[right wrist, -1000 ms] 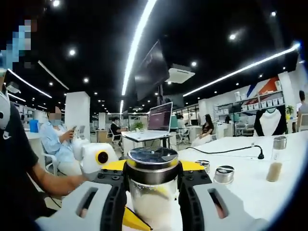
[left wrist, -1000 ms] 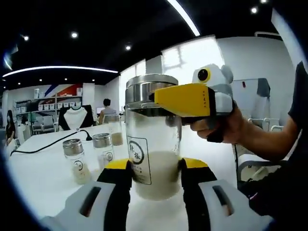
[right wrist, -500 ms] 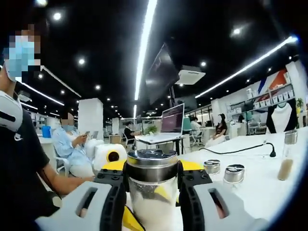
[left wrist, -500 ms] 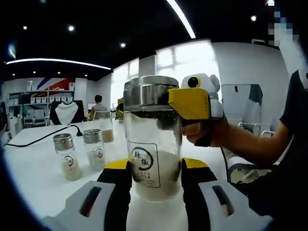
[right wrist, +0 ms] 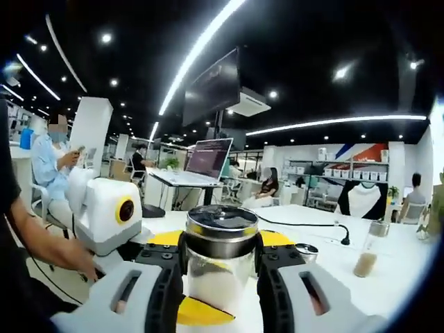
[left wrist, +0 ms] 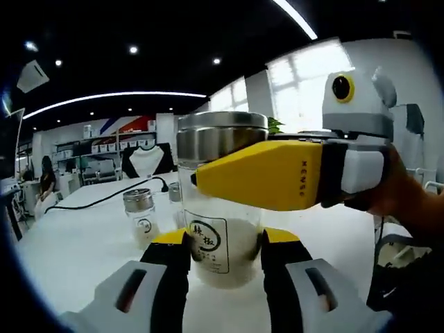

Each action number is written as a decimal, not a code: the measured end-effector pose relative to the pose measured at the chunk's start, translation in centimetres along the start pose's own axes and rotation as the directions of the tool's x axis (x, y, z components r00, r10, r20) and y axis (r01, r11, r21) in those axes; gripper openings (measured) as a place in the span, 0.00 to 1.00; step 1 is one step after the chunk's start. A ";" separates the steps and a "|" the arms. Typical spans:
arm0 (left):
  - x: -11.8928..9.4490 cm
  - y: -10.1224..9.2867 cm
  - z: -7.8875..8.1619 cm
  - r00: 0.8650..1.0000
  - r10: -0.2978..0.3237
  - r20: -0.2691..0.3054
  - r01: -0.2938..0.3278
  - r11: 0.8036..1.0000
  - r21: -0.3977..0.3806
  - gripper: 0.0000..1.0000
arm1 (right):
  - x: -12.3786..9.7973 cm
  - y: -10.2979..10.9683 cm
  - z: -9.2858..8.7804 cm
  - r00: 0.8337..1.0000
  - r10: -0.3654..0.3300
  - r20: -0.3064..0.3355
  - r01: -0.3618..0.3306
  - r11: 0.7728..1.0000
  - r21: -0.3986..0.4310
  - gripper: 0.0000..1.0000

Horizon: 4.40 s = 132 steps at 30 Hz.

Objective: Rotate the seasoning bottle until the label or dispensing opening points toward the visible target arrow and the bottle remains upright within the marked orientation range

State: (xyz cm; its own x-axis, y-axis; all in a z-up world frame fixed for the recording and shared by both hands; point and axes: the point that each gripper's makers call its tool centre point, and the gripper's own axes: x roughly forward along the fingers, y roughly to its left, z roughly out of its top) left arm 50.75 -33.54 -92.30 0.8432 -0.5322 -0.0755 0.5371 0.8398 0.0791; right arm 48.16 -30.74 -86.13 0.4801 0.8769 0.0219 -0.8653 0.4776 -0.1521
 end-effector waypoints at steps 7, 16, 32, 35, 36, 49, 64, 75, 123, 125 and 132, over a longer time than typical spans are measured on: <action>0.0 0.2 -0.4 0.998 0.055 0.009 -0.055 0.998 -0.026 0.42 | 0.5 -1.3 -0.9 0.990 -0.141 0.001 0.140 0.982 0.127 0.38; 0.0 -0.4 0.2 0.998 -0.029 0.053 0.029 0.999 0.015 0.42 | -0.2 -1.9 -0.3 0.993 -0.110 0.034 0.103 0.981 0.167 0.37; -1.7 -4.1 1.2 0.917 -0.387 0.100 0.392 0.919 -0.041 0.43 | -3.4 1.1 1.2 0.960 0.246 0.134 -0.269 0.944 0.192 0.37; -2.2 -5.1 1.0 0.885 -0.456 0.093 0.462 0.884 -0.064 0.43 | -3.8 1.9 1.2 0.941 0.300 0.154 -0.327 0.925 0.195 0.37; -2.2 -5.2 0.9 0.884 -0.460 0.088 0.465 0.884 -0.054 0.44 | -4.0 2.2 1.1 0.936 0.314 0.158 -0.341 0.919 0.196 0.37; -1.1 -2.6 -0.5 0.966 -0.259 0.020 0.260 0.965 -0.021 0.43 | -2.4 1.1 -0.3 0.985 0.158 0.071 -0.168 0.969 0.179 0.37; -0.6 -0.5 0.4 0.997 0.009 0.075 -0.009 1.000 0.005 0.43 | 0.0 -0.2 0.0 0.993 -0.118 -0.004 0.117 0.982 0.146 0.38; -0.5 -0.5 0.4 0.996 -0.022 0.087 0.023 1.000 -0.003 0.43 | -0.2 -0.6 0.0 0.993 -0.113 0.016 0.110 0.986 0.124 0.38; -1.2 2.8 -1.9 0.993 -0.119 -0.005 0.119 0.992 -0.050 1.00 | -1.2 -14.2 -3.5 0.987 -0.161 -0.023 0.163 0.970 0.183 0.37; -1.3 3.0 -1.9 0.993 -0.116 -0.008 0.115 0.992 -0.049 1.00 | -1.0 -14.6 -3.7 0.986 -0.162 -0.027 0.164 0.971 0.174 0.37; -1.4 3.8 -1.8 0.996 -0.094 0.003 0.094 0.993 -0.068 1.00 | -0.6 -16.3 -4.6 0.987 -0.156 -0.030 0.159 0.976 0.147 0.38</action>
State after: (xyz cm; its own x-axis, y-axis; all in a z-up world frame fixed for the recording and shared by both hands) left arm 51.62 -29.41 -93.67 0.7890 -0.6091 -0.0799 0.6113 0.7914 0.0037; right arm 62.60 -39.31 -88.18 0.6133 0.7897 0.0152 -0.7898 0.6134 0.0003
